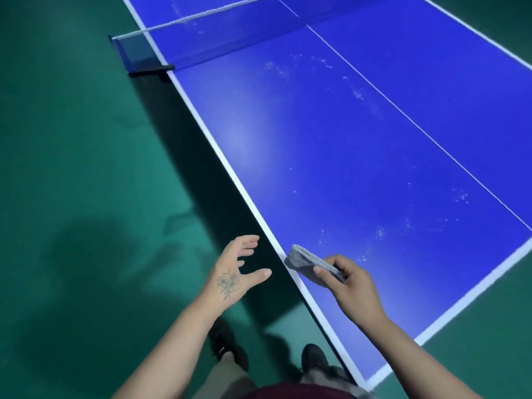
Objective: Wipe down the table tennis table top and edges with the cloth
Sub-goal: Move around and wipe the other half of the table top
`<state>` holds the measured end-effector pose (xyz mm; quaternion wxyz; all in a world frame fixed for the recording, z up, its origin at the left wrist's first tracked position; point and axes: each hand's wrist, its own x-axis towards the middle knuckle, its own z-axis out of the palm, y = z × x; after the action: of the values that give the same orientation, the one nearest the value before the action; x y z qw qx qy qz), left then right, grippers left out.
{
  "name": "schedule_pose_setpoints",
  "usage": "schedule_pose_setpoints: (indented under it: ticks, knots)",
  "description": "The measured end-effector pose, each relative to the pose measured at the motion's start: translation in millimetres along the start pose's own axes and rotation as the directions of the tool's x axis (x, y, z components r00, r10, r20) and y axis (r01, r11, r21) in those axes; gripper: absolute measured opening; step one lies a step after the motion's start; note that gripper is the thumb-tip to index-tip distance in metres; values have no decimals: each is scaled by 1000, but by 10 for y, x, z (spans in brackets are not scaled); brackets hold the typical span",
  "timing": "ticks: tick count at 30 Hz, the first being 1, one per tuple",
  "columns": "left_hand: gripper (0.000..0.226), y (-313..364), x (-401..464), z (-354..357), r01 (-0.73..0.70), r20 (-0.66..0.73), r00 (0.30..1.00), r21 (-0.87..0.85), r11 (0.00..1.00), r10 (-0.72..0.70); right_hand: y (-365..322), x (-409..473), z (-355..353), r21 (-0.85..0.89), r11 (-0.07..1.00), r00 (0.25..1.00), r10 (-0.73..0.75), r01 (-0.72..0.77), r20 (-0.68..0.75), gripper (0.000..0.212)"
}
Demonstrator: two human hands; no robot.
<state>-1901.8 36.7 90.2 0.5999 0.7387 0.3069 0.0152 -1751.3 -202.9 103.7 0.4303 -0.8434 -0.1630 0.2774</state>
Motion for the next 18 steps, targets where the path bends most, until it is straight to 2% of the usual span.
schedule_pose_setpoints:
  ticks: [6, 12, 18]
  knots:
    - [70, -48, 674, -1015, -17, 134, 991, 50, 999, 10, -664, 231, 640, 12, 998, 992, 55, -54, -112, 17]
    - [73, 109, 1414, -1540, -45, 223, 974, 68, 997, 28, -1229, 720, 1140, 92, 993, 988, 84, -73, -128, 14]
    - [73, 255, 2373, -2142, -37, 212, 977, 102, 994, 14, -1624, 1761, 1436, 104, 993, 989, 66, -52, -132, 14]
